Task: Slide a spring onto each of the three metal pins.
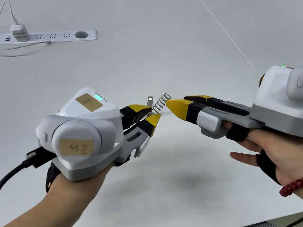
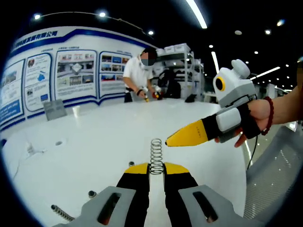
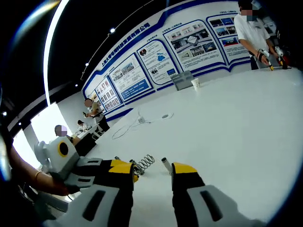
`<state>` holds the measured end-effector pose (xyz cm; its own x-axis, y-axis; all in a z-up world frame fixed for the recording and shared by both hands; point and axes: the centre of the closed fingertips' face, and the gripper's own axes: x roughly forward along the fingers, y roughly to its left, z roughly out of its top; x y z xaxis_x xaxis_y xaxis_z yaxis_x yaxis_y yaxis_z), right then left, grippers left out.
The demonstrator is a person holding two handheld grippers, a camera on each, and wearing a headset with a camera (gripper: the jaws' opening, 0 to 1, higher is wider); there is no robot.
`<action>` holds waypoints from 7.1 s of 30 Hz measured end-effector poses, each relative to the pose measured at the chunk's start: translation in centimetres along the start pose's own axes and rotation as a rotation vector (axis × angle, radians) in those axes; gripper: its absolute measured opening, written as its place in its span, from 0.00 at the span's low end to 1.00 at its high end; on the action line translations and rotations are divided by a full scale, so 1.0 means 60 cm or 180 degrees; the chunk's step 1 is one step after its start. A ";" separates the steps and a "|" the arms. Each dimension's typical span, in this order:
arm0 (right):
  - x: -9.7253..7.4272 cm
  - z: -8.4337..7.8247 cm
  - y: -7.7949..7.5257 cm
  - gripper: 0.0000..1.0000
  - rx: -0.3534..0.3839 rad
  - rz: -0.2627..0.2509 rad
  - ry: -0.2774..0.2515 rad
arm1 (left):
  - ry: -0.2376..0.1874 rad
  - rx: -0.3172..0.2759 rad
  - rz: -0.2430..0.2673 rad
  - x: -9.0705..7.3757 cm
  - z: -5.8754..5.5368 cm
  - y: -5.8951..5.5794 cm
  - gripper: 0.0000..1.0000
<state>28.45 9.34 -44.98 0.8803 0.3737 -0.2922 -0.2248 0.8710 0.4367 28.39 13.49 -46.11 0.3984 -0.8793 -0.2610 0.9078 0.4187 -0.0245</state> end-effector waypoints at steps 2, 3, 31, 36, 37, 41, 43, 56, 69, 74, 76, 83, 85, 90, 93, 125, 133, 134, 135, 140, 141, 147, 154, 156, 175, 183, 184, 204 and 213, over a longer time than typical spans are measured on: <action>0.001 0.005 0.005 0.31 0.0105 0.0039 -0.0055 | -0.0058 0.0003 -0.0014 -0.003 0.007 -0.003 0.10; 0.001 0.006 0.006 0.31 0.0144 0.0049 -0.0067 | -0.0083 0.0012 -0.0022 -0.004 0.010 -0.005 0.10; 0.000 0.029 0.048 0.14 0.0788 0.0465 -0.0217 | -0.0384 0.0065 -0.0149 -0.020 0.039 -0.020 0.10; 0.000 0.030 0.060 0.12 0.0674 0.0554 -0.0211 | -0.0338 0.0047 -0.0135 -0.021 0.035 -0.019 0.10; 0.000 0.030 0.065 0.12 0.0641 0.0566 -0.0209 | -0.0311 0.0073 -0.0126 -0.021 0.033 -0.019 0.10; 0.002 0.034 0.073 0.11 0.0519 0.0607 -0.0235 | -0.0290 0.0016 -0.0116 -0.022 0.030 -0.018 0.11; 0.003 0.033 0.075 0.11 0.0486 0.0624 -0.0218 | -0.0284 0.0015 -0.0112 -0.022 0.030 -0.017 0.11; 0.004 0.034 0.081 0.11 0.0386 0.0660 -0.0205 | -0.0289 -0.0010 -0.0083 -0.026 0.033 -0.014 0.13; 0.011 0.051 0.068 0.11 -0.0277 0.0458 -0.0297 | 0.0055 -0.0167 0.0124 -0.034 0.005 0.013 0.38; 0.020 0.050 0.064 0.11 -0.0567 0.0405 -0.0293 | 0.0131 -0.0205 0.0266 -0.048 -0.004 0.033 0.49; 0.023 0.049 0.064 0.11 -0.0603 0.0392 -0.0272 | 0.0140 -0.0217 0.0330 -0.053 -0.005 0.041 0.54; 0.038 0.052 0.054 0.11 -0.0771 0.0321 -0.0266 | 0.0158 -0.0230 0.0540 -0.073 -0.008 0.067 0.67; 0.043 0.053 0.051 0.11 -0.0797 0.0311 -0.0262 | 0.0144 -0.0223 0.0584 -0.078 -0.006 0.073 0.70; 0.055 0.051 0.045 0.11 -0.0880 0.0280 -0.0234 | 0.0142 -0.0228 0.0690 -0.091 -0.008 0.090 0.78; 0.062 0.050 0.040 0.11 -0.0885 0.0247 -0.0226 | 0.0144 -0.0256 0.0755 -0.100 -0.011 0.100 0.83; 0.117 0.033 -0.006 0.11 -0.1038 -0.0066 -0.0136 | 0.0234 -0.0441 0.1038 -0.161 -0.056 0.152 1.00; 0.122 0.020 -0.015 0.11 -0.1026 -0.0097 -0.0086 | 0.0234 -0.0442 0.0914 -0.165 -0.060 0.144 1.00; 0.122 0.020 -0.015 0.11 -0.1034 -0.0100 -0.0087 | 0.0246 -0.0435 0.0912 -0.165 -0.061 0.144 1.00; 0.121 0.019 -0.015 0.11 -0.1033 -0.0098 -0.0085 | 0.0259 -0.0414 0.0918 -0.166 -0.063 0.144 1.00; 0.121 0.013 -0.016 0.11 -0.1092 -0.0113 -0.0069 | 0.0299 -0.0448 0.0936 -0.168 -0.072 0.146 1.00; 0.120 0.012 -0.015 0.11 -0.1106 -0.0114 -0.0068 | 0.0303 -0.0456 0.0938 -0.168 -0.073 0.146 1.00; 0.121 0.005 -0.018 0.11 -0.1189 -0.0138 -0.0044 | 0.0334 -0.0489 0.0955 -0.172 -0.078 0.150 0.99; 0.122 -0.005 -0.018 0.11 -0.1295 -0.0204 -0.0016 | 0.0344 -0.0504 0.0963 -0.173 -0.080 0.151 0.99; 0.124 -0.011 -0.021 0.11 -0.1349 -0.0225 0.0026 | 0.0347 -0.0520 0.0960 -0.173 -0.081 0.151 0.98; 0.130 -0.048 -0.026 0.11 -0.1407 -0.0236 0.0183 | 0.0379 -0.0529 0.0974 -0.179 -0.088 0.155 0.96; 0.132 -0.060 -0.029 0.11 -0.1400 -0.0232 0.0237 | 0.0391 -0.0530 0.0977 -0.179 -0.090 0.156 0.96; 0.132 -0.061 -0.030 0.11 -0.1397 -0.0236 0.0243 | 0.0387 -0.0530 0.0974 -0.178 -0.090 0.155 0.96; 0.131 -0.075 -0.027 0.12 -0.1368 -0.0202 0.0301 | 0.0405 -0.0496 0.0965 -0.180 -0.088 0.154 0.94; 0.121 -0.059 -0.011 0.25 -0.1344 -0.0136 0.0306 | 0.0412 -0.0489 0.0943 -0.181 -0.085 0.157 0.94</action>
<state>33.54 12.61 -50.42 0.8540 0.3452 -0.3892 -0.3579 0.9328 0.0421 31.94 28.15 -48.40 0.6126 -0.6826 -0.3984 0.7212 0.6890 -0.0717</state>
